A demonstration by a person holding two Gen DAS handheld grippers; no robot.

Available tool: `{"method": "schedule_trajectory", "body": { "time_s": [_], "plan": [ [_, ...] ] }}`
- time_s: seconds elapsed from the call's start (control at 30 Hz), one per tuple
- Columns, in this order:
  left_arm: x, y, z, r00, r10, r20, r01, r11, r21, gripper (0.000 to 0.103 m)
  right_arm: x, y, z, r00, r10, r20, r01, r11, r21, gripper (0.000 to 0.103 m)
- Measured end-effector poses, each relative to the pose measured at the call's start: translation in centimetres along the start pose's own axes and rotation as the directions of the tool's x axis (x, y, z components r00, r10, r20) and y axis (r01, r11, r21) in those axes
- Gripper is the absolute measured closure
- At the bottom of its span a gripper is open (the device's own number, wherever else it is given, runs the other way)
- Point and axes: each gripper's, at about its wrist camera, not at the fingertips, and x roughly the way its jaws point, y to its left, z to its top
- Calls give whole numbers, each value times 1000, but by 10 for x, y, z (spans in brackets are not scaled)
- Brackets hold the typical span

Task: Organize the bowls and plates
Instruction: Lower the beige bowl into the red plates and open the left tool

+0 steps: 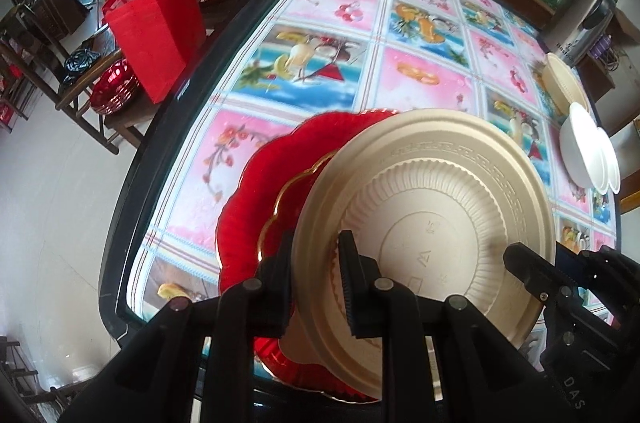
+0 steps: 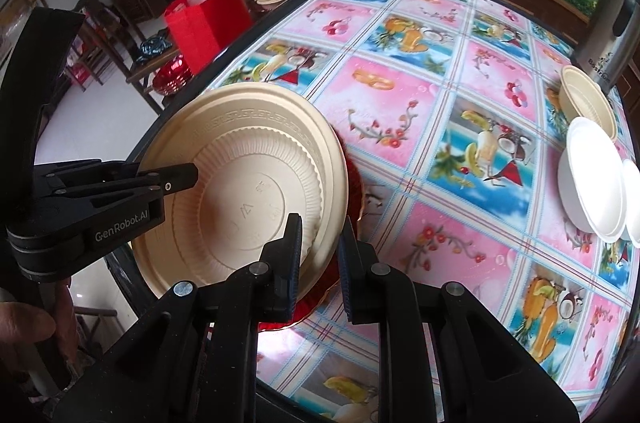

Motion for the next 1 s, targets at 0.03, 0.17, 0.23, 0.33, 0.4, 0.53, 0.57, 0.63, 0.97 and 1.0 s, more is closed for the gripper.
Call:
{"method": "schedule_trajectory", "body": {
  "time_s": [0.03,0.17,0.23,0.33,0.4,0.53,0.57,0.63,0.97,1.0],
  "plan": [
    [3,1,-2,1000,5,-4,-5,1000,-1,83,2,1,-1,1000,-1,-6,1,1000,-3,86],
    [14,5,-9,999,21,-26,-21,1000,-6,83,16,4,-6,999,-3,-39,3,1000,-15,86],
    [18,6,-12,999,24,-33,-25,1000,-10,83,20,5,-8,999,-3,-50,2,1000,-16,86],
    [21,7,-14,999,27,-34,-27,999,-17,83,25,5,-9,998,-9,-59,8,1000,-25,86],
    [23,7,-15,999,31,-33,-32,999,-17,83,28,5,-9,998,-13,-63,11,1000,-29,86],
    [27,6,-15,999,41,-33,-42,999,-17,83,33,5,-8,997,-18,-76,15,999,-36,86],
    [28,6,-15,999,42,-31,-43,999,-16,83,35,5,-8,997,-21,-78,18,999,-39,86],
    [29,4,-14,998,48,-29,-48,999,-13,83,37,4,-8,996,-21,-82,18,999,-36,86],
    [33,0,-14,997,77,-11,-76,997,12,79,39,-1,-9,996,6,-91,-8,1000,-22,84],
    [33,-1,-14,997,79,-8,-78,997,14,79,39,-1,-10,996,9,-93,-11,1000,-23,84]
  ]
}}
